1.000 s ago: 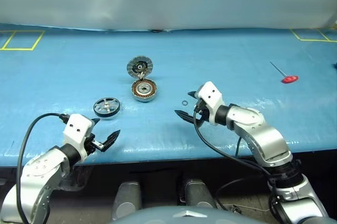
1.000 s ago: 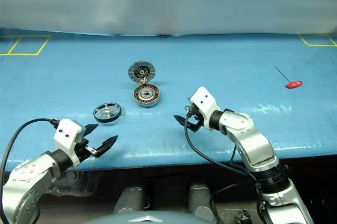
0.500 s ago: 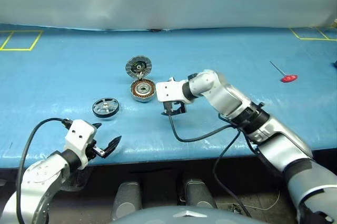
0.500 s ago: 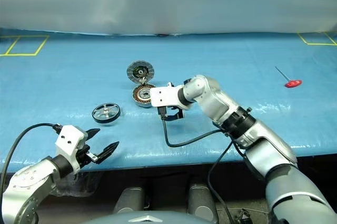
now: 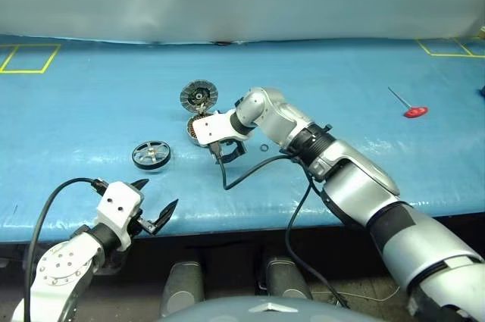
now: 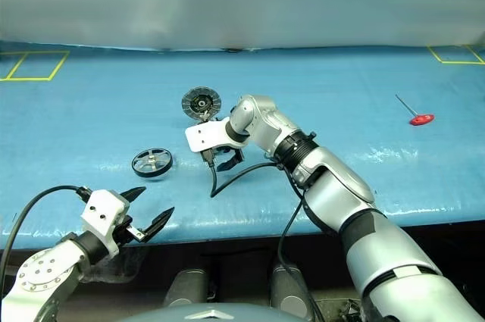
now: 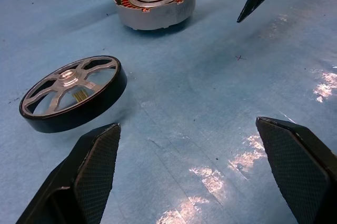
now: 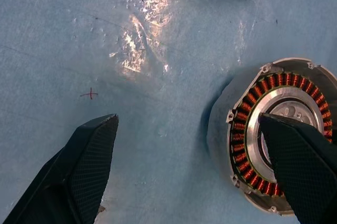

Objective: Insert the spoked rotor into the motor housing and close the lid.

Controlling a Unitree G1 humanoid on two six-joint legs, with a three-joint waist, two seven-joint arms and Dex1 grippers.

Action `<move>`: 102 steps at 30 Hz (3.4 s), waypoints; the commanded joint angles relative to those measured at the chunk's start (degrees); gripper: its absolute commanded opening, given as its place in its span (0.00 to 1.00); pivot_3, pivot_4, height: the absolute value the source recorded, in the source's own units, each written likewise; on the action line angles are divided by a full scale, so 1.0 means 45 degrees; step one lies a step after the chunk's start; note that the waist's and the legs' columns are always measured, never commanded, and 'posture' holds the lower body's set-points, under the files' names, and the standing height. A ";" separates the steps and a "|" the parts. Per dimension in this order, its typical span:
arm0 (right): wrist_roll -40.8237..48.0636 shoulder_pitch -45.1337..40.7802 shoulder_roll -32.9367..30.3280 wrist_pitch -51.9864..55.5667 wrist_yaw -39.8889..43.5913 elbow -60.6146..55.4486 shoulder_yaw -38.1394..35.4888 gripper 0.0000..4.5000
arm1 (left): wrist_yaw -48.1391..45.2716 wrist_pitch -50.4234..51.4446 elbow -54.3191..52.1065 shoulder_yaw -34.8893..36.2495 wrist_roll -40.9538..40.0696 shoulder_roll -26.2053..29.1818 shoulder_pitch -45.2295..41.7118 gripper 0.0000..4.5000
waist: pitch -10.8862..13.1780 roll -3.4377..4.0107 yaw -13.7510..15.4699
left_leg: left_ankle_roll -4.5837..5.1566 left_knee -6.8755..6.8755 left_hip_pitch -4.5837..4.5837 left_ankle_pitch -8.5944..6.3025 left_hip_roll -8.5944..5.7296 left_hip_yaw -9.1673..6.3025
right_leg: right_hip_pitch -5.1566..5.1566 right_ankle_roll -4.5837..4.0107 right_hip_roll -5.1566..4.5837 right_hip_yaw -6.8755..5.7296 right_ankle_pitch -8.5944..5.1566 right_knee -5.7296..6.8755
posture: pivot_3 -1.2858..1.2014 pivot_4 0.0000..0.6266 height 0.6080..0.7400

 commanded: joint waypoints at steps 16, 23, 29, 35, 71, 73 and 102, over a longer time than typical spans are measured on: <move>-0.1461 -0.1863 0.1572 -0.1958 -0.1954 0.4303 -0.1286 1.00 | 0.0251 -0.0827 -0.0378 -0.0643 0.0373 -0.0541 0.0406 0.99 | 0.0006 0.0007 -0.0116 | -0.0003 -0.0016 -0.0001 -0.0002 0.0005 0.0001 | -0.0008 -0.0011 -0.0001 -0.0002 -0.0007 0.0002 | 0.52 0.24 1.00; -0.1851 -0.1824 0.1962 -0.2156 -0.2744 0.4958 -0.1473 1.00 | 0.0306 -0.0912 -0.0327 -0.0814 0.0415 -0.0642 0.0451 0.99 | 0.0008 0.0010 -0.0123 | -0.0003 -0.0019 -0.0002 -0.0002 0.0006 0.0002 | -0.0010 -0.0012 0.0000 -0.0003 -0.0007 0.0005 | 0.52 0.24 1.00; -0.2120 -0.1744 0.2136 -0.2098 -0.2806 0.5314 -0.1606 1.00 | 0.0291 -0.0928 -0.0336 -0.0830 0.0484 -0.0758 0.0517 0.99 | 0.0008 0.0011 -0.0125 | -0.0003 -0.0018 -0.0001 -0.0002 0.0006 0.0002 | -0.0009 -0.0012 0.0000 -0.0002 -0.0007 0.0006 | 0.52 0.24 1.00; -0.2311 -0.1601 0.2146 -0.1995 -0.2715 0.5501 -0.1725 1.00 | 0.0314 -0.0946 -0.0341 -0.0855 0.0532 -0.0871 0.0565 0.99 | 0.0009 0.0012 -0.0125 | -0.0003 -0.0018 -0.0001 -0.0002 0.0006 0.0002 | -0.0009 -0.0012 0.0000 -0.0002 -0.0007 0.0005 | 0.52 0.24 1.00; -0.2621 -0.0395 0.1975 -0.1123 -0.0194 0.3998 -0.1879 0.45 | 0.0175 -0.0839 -0.0114 -0.0963 0.0569 -0.0904 0.0037 1.00 | 0.0003 0.0009 -0.0117 | -0.0003 -0.0016 0.0019 -0.0001 0.0003 -0.0001 | 0.0007 -0.0012 0.0000 -0.0001 -0.0008 0.0013 | 0.52 0.24 1.00; -0.2638 0.0023 0.1833 -0.0860 0.0187 0.3359 -0.1768 0.45 | 0.0168 -0.0816 -0.0093 -0.0944 0.0545 -0.0905 0.0018 1.00 | -0.0004 0.0006 -0.0117 | -0.0003 -0.0016 0.0024 -0.0001 0.0003 -0.0001 | 0.0010 -0.0012 0.0000 -0.0001 -0.0008 0.0013 | 0.52 0.24 1.00; -0.2230 0.6764 -0.0172 0.3789 0.0444 -0.7547 -0.0740 0.45 | -0.0270 -0.0208 0.0298 -0.1202 0.0434 -0.0779 -0.0829 1.00 | -0.0202 -0.0003 -0.0167 | -0.0049 -0.0027 0.0252 -0.0041 0.0064 0.0003 | 0.0130 -0.0001 0.0037 -0.0017 -0.0085 0.0017 | 0.52 0.24 1.00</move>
